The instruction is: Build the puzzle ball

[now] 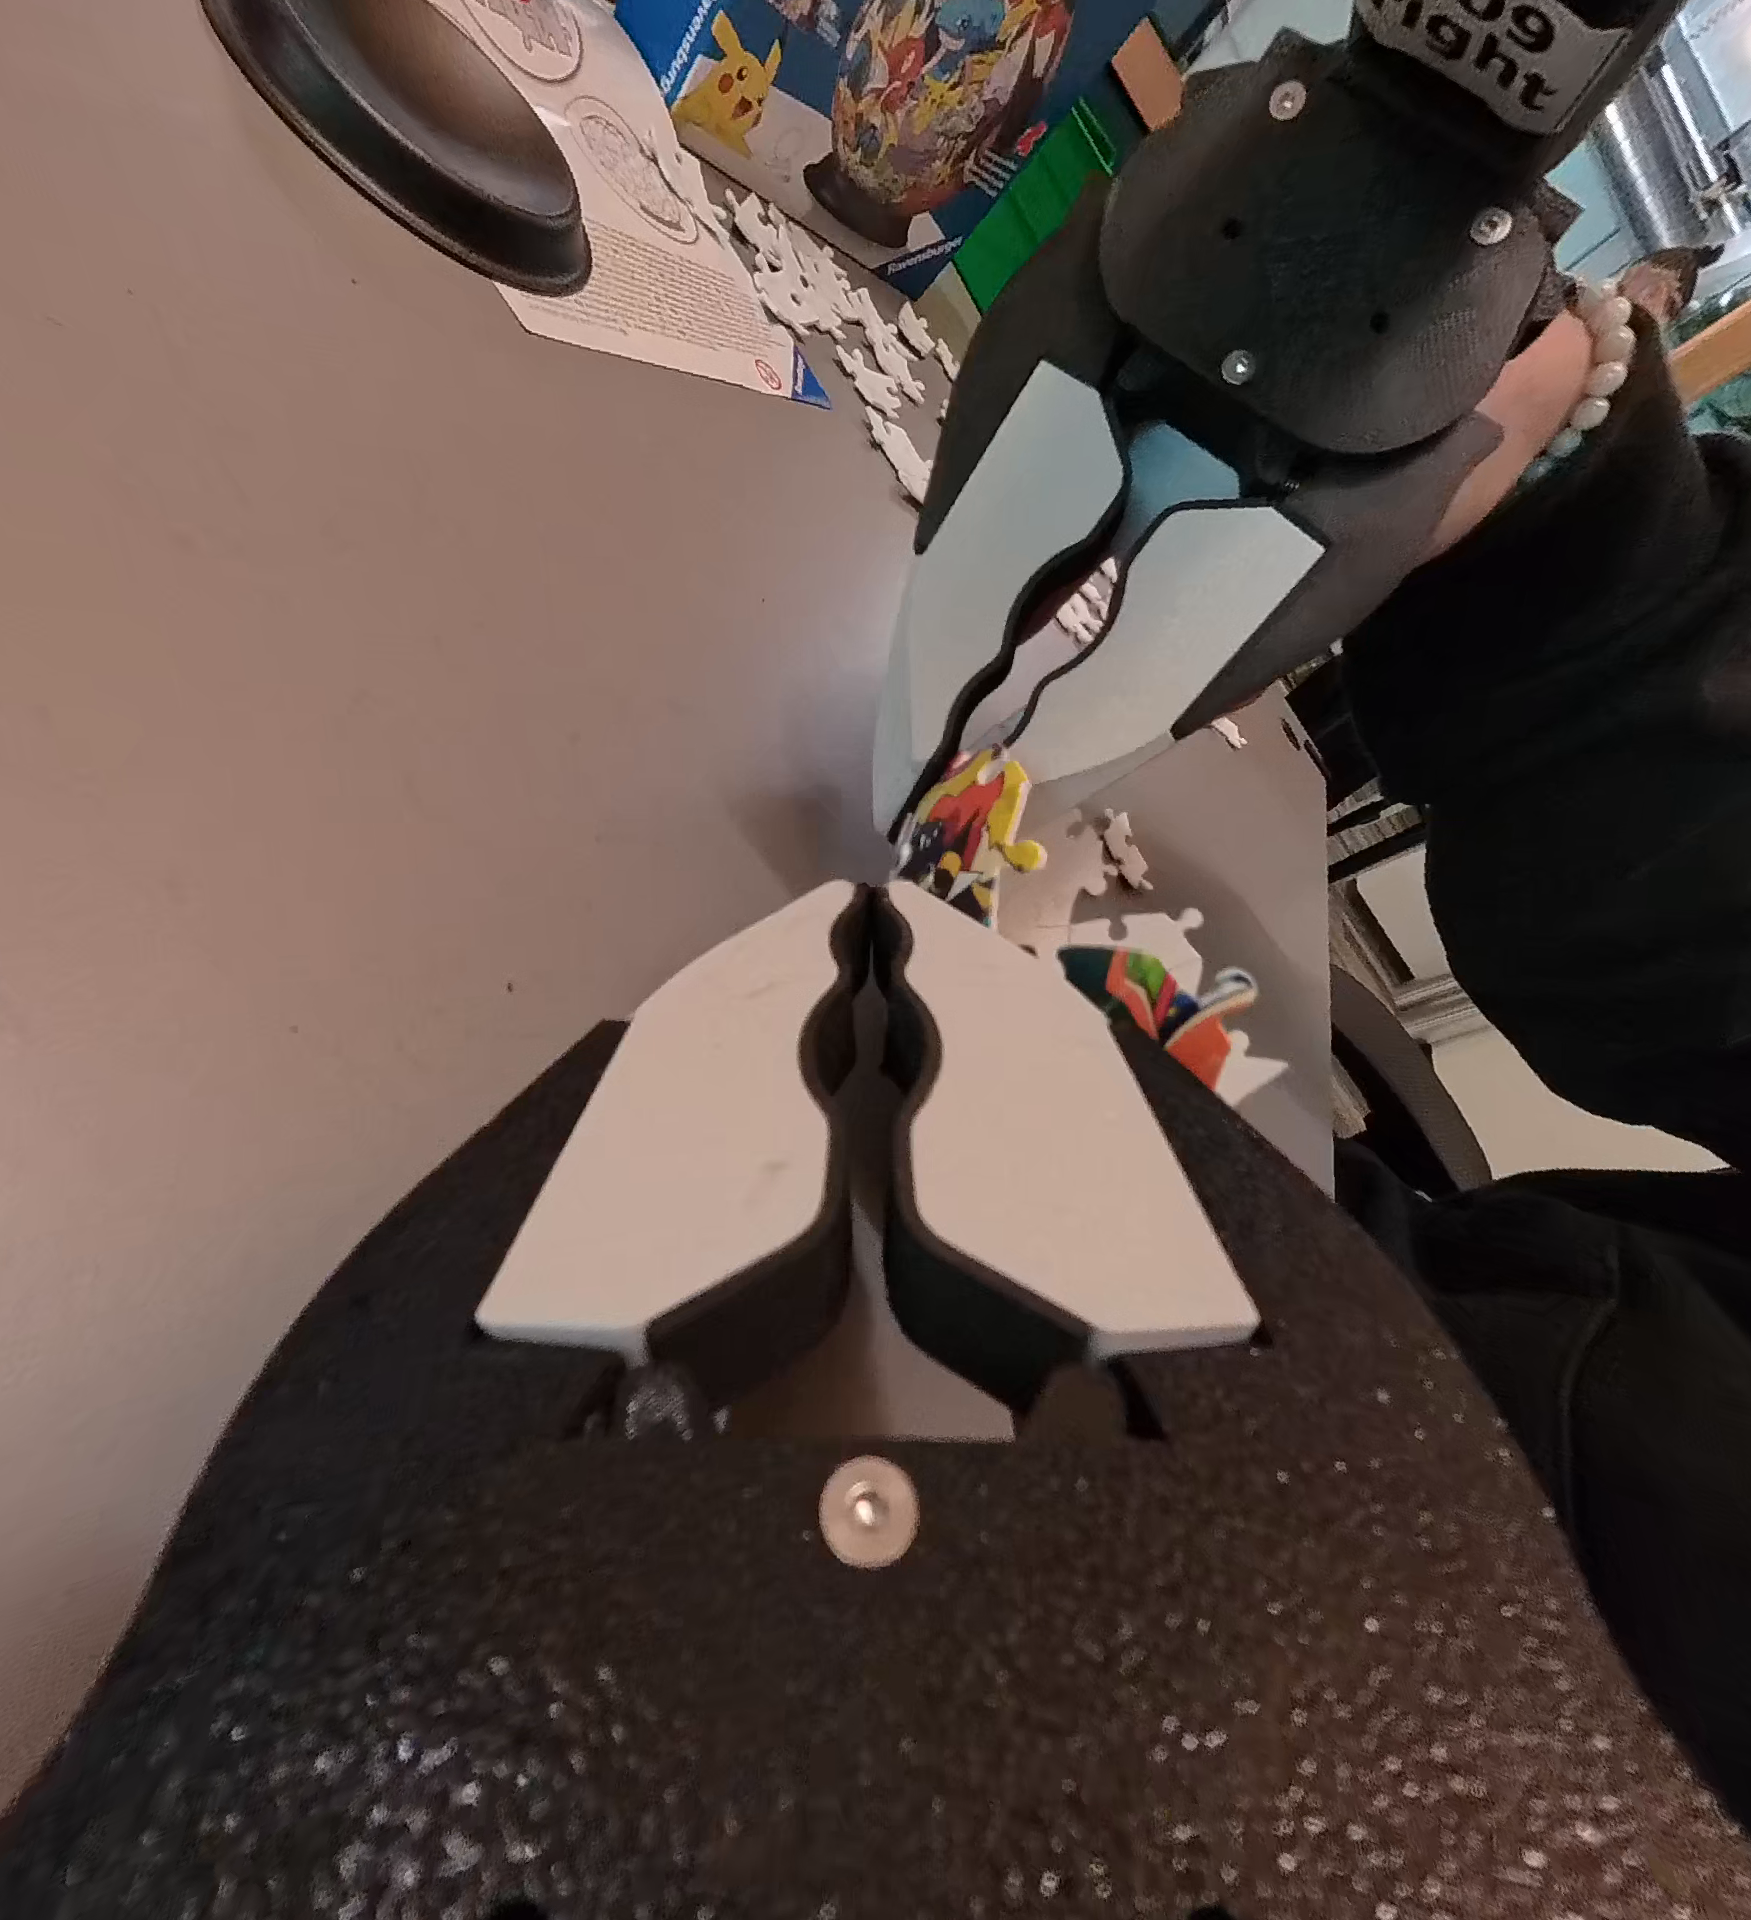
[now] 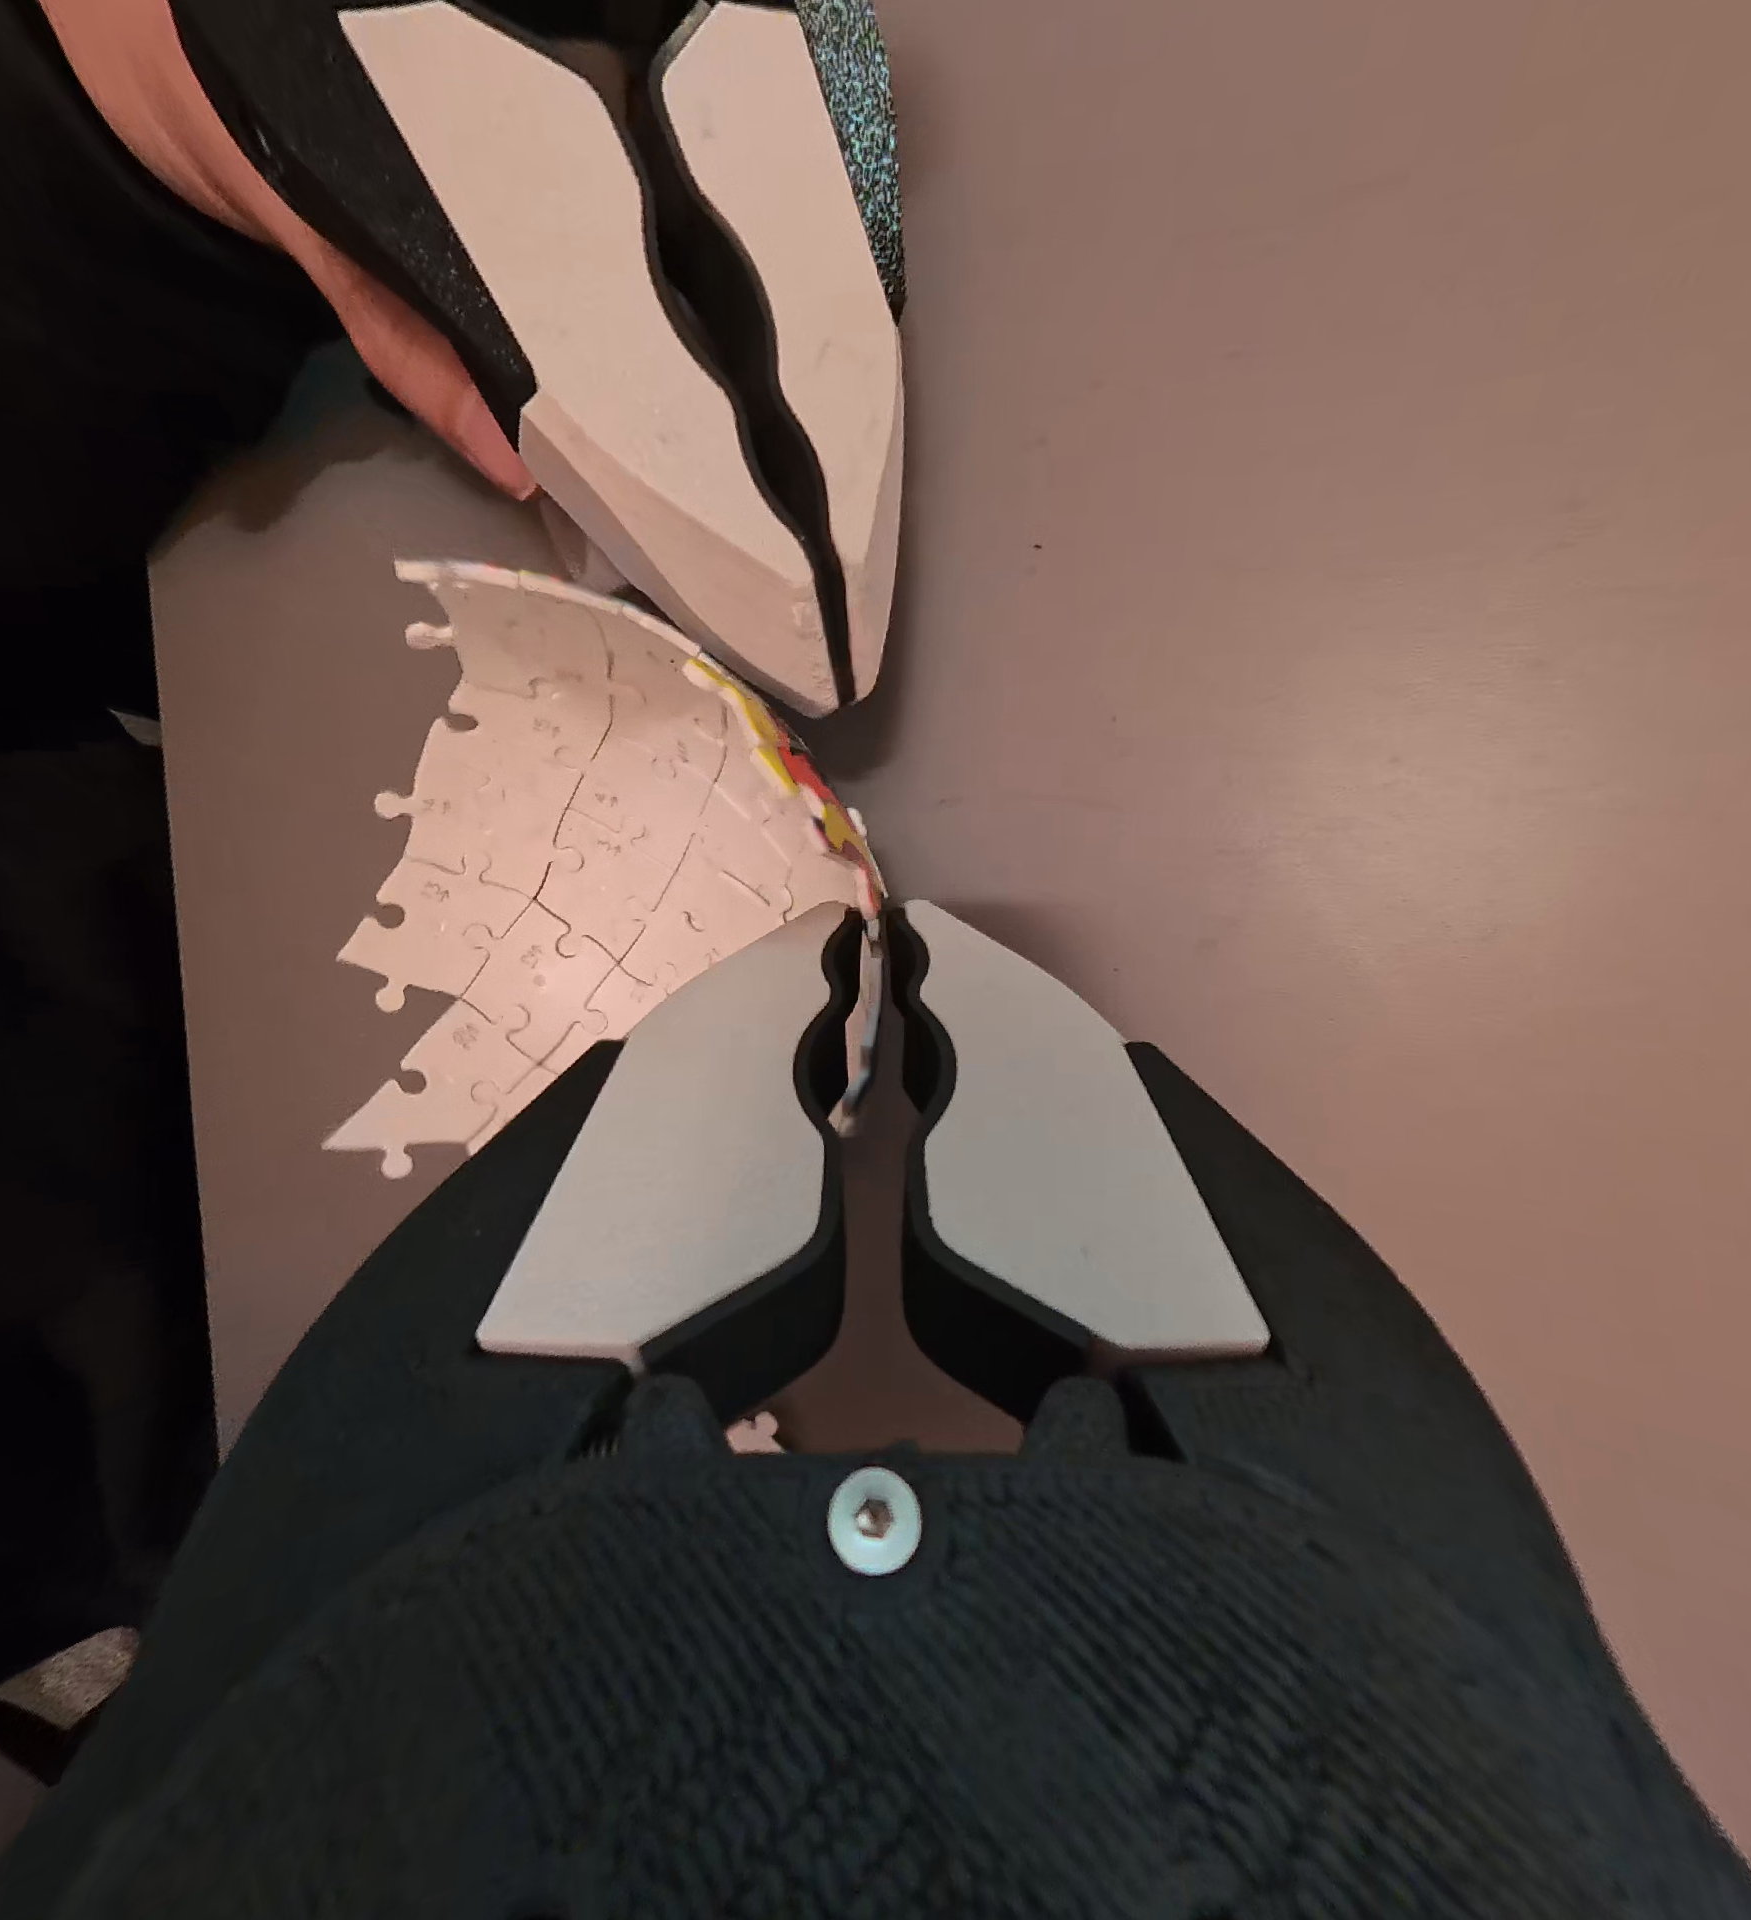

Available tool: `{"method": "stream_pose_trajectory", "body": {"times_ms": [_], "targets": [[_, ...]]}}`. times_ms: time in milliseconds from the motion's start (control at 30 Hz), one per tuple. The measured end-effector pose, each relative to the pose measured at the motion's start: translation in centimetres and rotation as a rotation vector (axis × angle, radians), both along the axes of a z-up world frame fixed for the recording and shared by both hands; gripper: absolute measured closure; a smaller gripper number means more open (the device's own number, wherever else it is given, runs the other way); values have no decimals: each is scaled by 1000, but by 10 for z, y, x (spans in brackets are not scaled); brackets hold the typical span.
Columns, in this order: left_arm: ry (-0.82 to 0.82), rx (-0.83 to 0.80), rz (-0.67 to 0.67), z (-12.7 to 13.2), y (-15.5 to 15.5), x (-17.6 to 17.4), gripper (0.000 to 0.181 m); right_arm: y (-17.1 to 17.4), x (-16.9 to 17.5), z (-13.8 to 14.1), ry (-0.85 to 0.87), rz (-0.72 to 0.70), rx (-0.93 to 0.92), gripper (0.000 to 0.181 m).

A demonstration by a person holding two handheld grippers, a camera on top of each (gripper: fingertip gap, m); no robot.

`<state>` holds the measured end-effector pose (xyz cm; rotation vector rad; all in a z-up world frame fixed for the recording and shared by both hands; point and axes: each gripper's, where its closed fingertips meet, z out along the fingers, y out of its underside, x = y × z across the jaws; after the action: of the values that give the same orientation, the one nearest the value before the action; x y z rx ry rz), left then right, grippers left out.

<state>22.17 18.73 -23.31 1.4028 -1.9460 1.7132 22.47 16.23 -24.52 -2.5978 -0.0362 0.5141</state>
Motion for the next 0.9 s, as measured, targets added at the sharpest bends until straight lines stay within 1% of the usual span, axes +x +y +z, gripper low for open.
{"method": "stream_pose_trajectory", "body": {"times_ms": [100, 400, 700, 800, 900], "targets": [[-5, 3, -11, 0, -1, -1, 181, 2, -1, 3, 19, 25, 30, 177], [-7, 20, -53, -1, -7, -5, 181, 2, -3, 8, 38, 178, 91, 176], [-2, -5, -76, 1, -11, -5, 181, 5, -6, 7, 78, 219, 88, 177], [-6, -17, -48, 3, -8, -2, 181, 4, -5, 3, 39, 194, 42, 178], [-40, -4, 44, 16, 7, 6, 162, -2, 0, 1, -15, 117, -21, 178]]}}
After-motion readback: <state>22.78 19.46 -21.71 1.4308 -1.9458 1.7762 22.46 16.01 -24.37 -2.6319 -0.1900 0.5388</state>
